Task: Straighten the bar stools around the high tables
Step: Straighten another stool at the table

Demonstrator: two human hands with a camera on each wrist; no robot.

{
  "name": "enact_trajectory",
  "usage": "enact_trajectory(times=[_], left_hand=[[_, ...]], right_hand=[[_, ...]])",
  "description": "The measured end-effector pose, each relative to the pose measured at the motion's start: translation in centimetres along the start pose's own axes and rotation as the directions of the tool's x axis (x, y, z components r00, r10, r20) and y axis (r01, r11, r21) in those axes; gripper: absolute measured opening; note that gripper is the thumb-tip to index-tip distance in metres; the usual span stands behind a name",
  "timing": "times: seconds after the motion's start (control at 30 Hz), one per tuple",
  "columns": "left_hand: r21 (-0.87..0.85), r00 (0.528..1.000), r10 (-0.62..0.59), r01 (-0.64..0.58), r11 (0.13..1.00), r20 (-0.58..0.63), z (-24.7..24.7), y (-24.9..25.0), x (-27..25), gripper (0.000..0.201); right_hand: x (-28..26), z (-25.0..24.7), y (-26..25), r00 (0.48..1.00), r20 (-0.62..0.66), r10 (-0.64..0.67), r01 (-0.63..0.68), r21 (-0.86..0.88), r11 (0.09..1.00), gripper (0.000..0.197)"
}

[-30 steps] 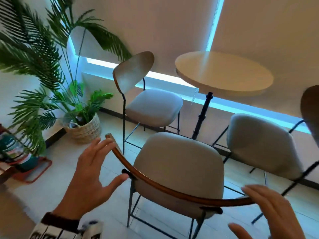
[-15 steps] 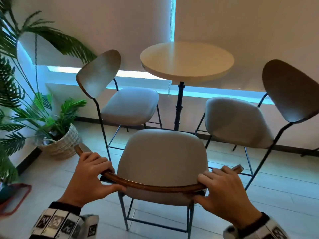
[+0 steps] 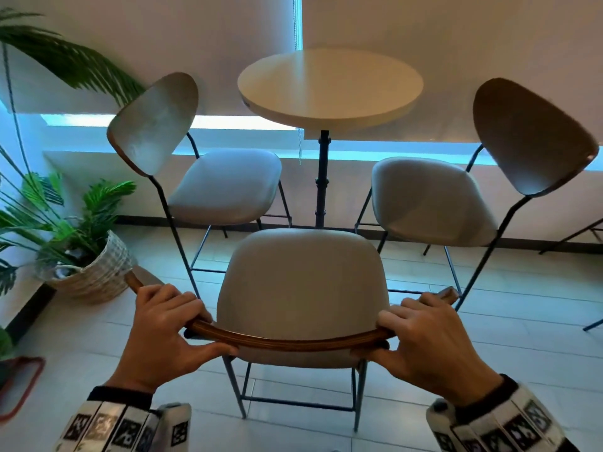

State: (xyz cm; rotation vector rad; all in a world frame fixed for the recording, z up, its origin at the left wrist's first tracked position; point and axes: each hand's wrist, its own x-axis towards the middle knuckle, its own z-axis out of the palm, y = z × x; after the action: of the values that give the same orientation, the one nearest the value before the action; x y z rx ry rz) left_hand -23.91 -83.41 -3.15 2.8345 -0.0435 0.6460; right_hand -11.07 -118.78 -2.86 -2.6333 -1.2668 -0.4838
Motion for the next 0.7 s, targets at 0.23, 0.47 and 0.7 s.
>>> enact_trajectory(times=[0.23, 0.47, 0.7], left_hand=[[0.001, 0.998, 0.034, -0.034, 0.999, -0.051, 0.4, -1.0, 0.4, 0.06], [-0.005, 0.998, 0.046, -0.047, 0.999, -0.04, 0.4, -2.4, 0.9, 0.061], [-0.021, 0.999, 0.035, -0.035, 0.999, -0.023, 0.3, -2.6, 1.0, 0.061]], right_hand=[[0.7, 0.0, -0.6, 1.0, -0.004, 0.025, -0.025, -0.004, 1.0, 0.052], [1.3, 0.1, -1.5, 0.999, -0.003, 0.041, -0.041, -0.018, 0.999, 0.044], [1.5, 0.1, -1.7, 0.997, 0.043, 0.063, -0.063, -0.002, 0.998, 0.046]])
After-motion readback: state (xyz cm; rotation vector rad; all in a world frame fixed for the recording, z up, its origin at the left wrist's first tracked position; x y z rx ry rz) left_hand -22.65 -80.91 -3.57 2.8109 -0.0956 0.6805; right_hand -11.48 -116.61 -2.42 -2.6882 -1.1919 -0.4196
